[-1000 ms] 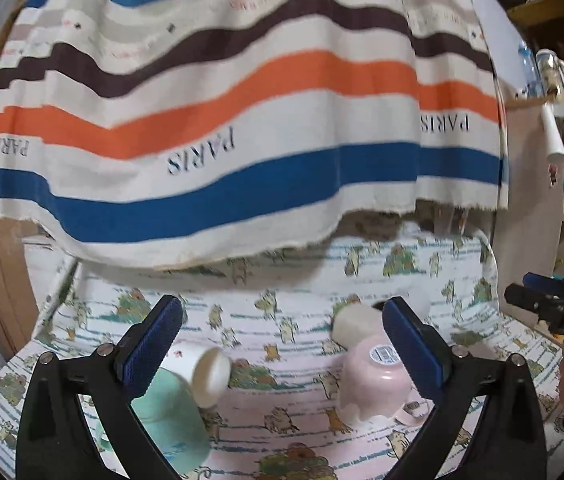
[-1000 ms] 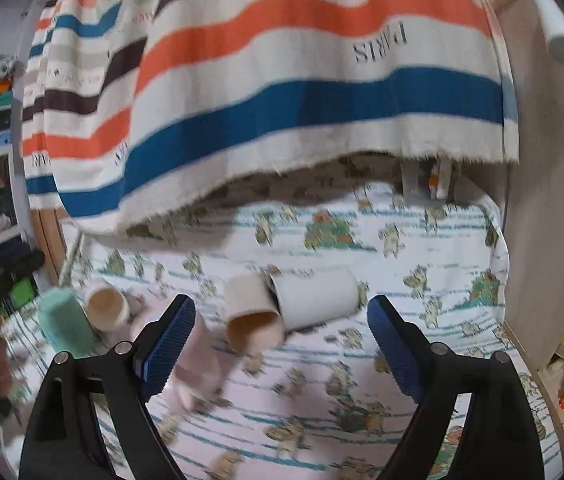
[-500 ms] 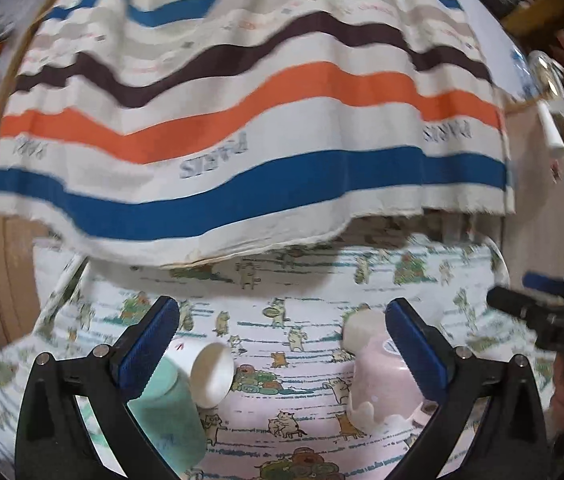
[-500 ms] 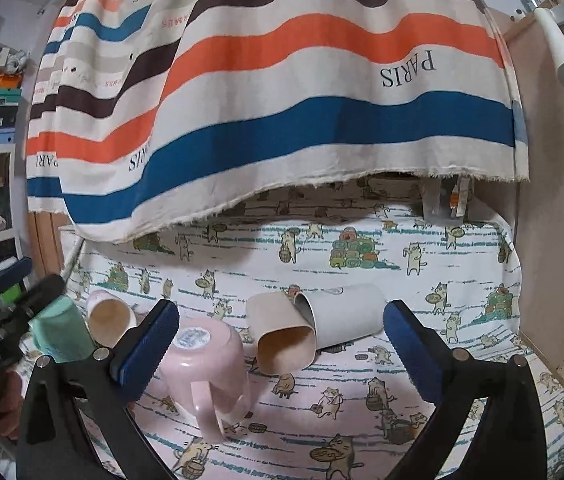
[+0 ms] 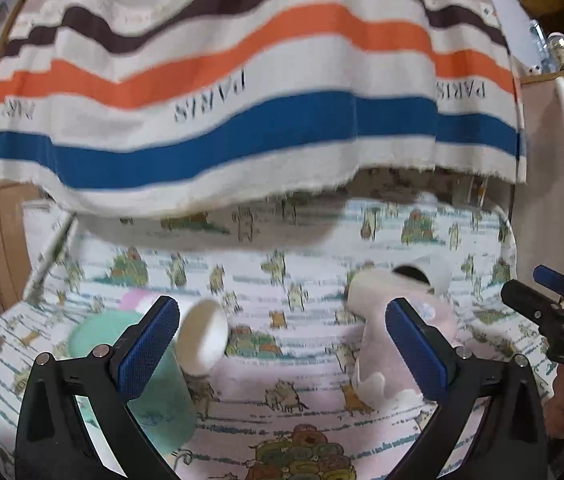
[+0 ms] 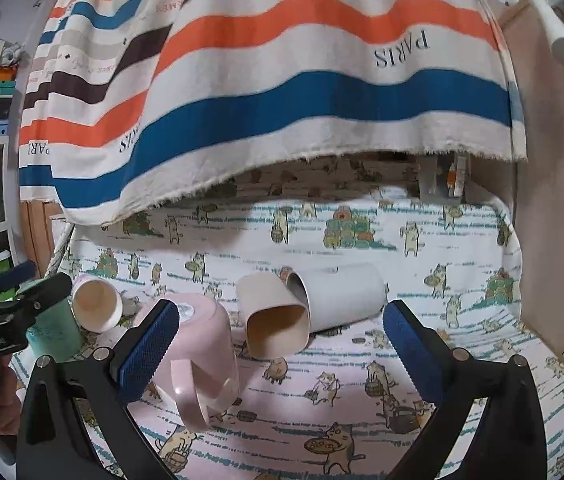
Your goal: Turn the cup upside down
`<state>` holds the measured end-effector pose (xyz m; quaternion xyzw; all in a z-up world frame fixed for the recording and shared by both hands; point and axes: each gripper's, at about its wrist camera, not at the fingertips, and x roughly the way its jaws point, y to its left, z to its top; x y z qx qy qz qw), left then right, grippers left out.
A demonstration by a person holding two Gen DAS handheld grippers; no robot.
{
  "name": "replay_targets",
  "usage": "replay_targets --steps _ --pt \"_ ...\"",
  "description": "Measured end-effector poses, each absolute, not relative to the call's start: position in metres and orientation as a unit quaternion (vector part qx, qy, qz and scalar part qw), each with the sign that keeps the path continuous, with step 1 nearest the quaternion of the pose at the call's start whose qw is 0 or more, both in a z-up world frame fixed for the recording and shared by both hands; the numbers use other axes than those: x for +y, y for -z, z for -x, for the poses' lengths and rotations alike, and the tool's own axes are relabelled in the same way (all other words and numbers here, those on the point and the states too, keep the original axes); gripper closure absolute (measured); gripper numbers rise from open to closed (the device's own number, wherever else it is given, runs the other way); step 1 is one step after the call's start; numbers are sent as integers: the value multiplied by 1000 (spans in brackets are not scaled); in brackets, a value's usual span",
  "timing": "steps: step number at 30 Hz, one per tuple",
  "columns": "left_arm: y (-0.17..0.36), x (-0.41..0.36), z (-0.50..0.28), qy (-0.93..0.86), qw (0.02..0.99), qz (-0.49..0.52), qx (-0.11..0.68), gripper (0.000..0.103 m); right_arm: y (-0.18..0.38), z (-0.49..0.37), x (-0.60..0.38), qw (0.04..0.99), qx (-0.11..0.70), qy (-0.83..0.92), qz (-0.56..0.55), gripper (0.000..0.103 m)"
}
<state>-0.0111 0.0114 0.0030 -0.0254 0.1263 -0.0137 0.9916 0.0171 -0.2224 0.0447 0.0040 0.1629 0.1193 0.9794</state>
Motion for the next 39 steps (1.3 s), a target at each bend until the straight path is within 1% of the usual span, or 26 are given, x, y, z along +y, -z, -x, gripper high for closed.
replay_targets --steps 3,7,12,39 --pt "1 8 6 16 990 18 142 0 -41 -23 -217 976 185 -117 8 0" --pt "2 2 6 19 989 4 146 0 -40 -21 -212 976 180 -124 23 0" --pt "1 5 6 -3 989 8 145 0 -40 -21 -214 977 180 -117 20 0" --pt "1 2 5 2 989 1 149 0 -40 -21 -216 977 180 -111 20 0"
